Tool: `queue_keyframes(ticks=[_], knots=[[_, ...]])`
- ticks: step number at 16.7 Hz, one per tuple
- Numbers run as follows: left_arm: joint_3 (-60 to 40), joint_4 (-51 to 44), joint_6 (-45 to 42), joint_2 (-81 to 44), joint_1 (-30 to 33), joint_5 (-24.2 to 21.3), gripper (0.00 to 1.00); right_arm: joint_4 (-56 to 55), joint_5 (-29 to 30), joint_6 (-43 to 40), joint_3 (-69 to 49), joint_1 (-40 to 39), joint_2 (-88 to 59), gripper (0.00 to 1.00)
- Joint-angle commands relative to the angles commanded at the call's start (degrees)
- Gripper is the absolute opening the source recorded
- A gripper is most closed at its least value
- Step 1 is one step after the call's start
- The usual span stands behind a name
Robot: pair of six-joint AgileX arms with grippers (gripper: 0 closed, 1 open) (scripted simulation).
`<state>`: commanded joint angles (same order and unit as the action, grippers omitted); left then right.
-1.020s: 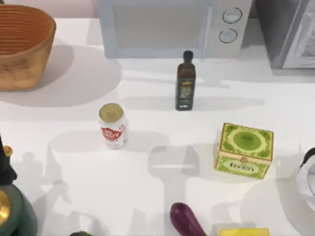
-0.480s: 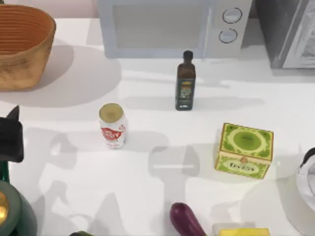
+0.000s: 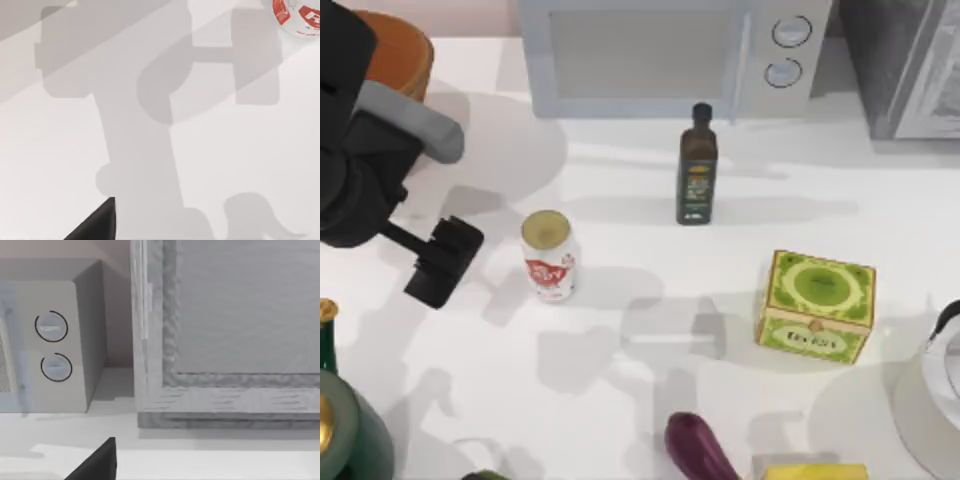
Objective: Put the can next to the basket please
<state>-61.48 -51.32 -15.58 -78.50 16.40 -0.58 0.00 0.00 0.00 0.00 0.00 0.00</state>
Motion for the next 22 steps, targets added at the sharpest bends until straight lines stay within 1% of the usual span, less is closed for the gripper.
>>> queue_keyframes(ticks=[3, 5, 8, 11, 13, 17, 19, 22], knots=[[-12.8, -10.0, -2.0, -15.9, 3.9, 0.1, 1.00, 0.0, 0.0, 0.0, 0.0, 0.0, 0.0, 1.00], [-21.0, -15.0, -2.9, -24.5, 6.2, 0.2, 1.00, 0.0, 0.0, 0.0, 0.0, 0.0, 0.0, 1.00], [-31.9, -19.8, -3.5, -34.2, 9.0, 0.3, 1.00, 0.0, 0.0, 0.0, 0.0, 0.0, 0.0, 1.00], [-39.6, -21.8, -3.4, -39.9, 10.8, 0.4, 1.00, 0.0, 0.0, 0.0, 0.0, 0.0, 0.0, 1.00], [-41.9, -22.1, -3.3, -41.4, 11.2, 0.5, 1.00, 0.0, 0.0, 0.0, 0.0, 0.0, 0.0, 1.00], [-42.1, -22.1, -3.3, -41.6, 11.3, 0.5, 1.00, 0.0, 0.0, 0.0, 0.0, 0.0, 0.0, 1.00], [-41.8, -21.9, -3.4, -41.5, 11.1, 0.5, 1.00, 0.0, 0.0, 0.0, 0.0, 0.0, 0.0, 1.00], [-39.2, -18.7, -3.5, -42.1, 11.2, 0.5, 1.00, 0.0, 0.0, 0.0, 0.0, 0.0, 0.0, 1.00]])
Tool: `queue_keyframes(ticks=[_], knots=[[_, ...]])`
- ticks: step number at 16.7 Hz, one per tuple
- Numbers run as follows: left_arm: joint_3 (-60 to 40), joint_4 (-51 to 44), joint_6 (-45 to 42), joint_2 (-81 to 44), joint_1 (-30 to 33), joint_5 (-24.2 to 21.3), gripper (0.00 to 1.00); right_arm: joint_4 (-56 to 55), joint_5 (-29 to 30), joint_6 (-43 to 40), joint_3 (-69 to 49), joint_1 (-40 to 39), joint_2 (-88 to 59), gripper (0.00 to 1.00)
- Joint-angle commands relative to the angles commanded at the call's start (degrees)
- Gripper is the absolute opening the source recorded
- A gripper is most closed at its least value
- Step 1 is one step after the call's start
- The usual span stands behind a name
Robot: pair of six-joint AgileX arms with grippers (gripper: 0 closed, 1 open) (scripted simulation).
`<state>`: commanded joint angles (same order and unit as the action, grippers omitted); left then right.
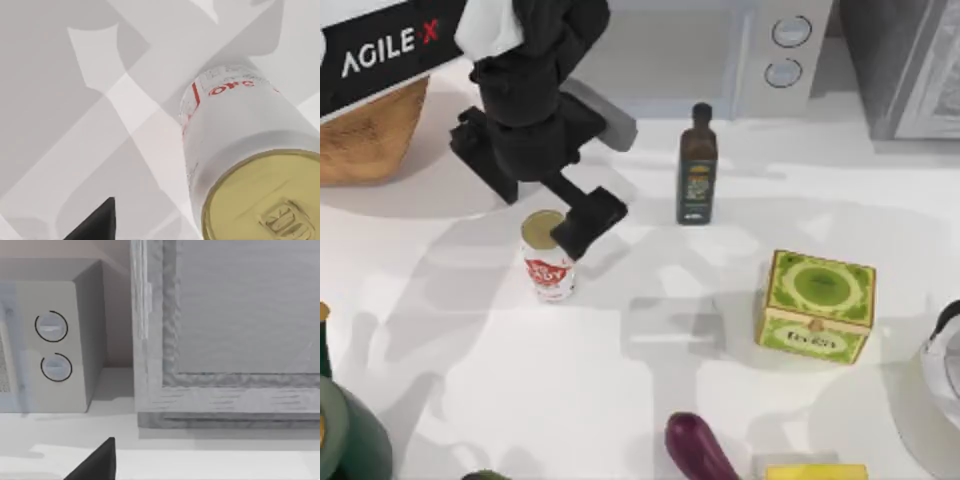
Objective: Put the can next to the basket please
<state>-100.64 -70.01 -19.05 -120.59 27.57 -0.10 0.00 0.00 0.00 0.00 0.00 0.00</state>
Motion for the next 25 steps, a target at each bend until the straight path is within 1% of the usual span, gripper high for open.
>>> queue_keyframes(ticks=[5, 10, 23, 24, 25], knots=[[6.4, 8.0, 0.0, -1.5, 0.0, 0.0, 1.00, 0.0, 0.0, 0.0, 0.0, 0.0, 0.0, 1.00], [7.3, 9.1, 0.0, -1.8, 0.0, 0.0, 1.00, 0.0, 0.0, 0.0, 0.0, 0.0, 0.0, 1.00], [7.3, 9.1, 0.0, -1.8, 0.0, 0.0, 0.02, 0.0, 0.0, 0.0, 0.0, 0.0, 0.0, 1.00], [7.3, 9.1, 0.0, -1.8, 0.0, 0.0, 0.00, 0.0, 0.0, 0.0, 0.0, 0.0, 0.0, 1.00], [7.3, 9.1, 0.0, -1.8, 0.0, 0.0, 0.00, 0.0, 0.0, 0.0, 0.0, 0.0, 0.0, 1.00]])
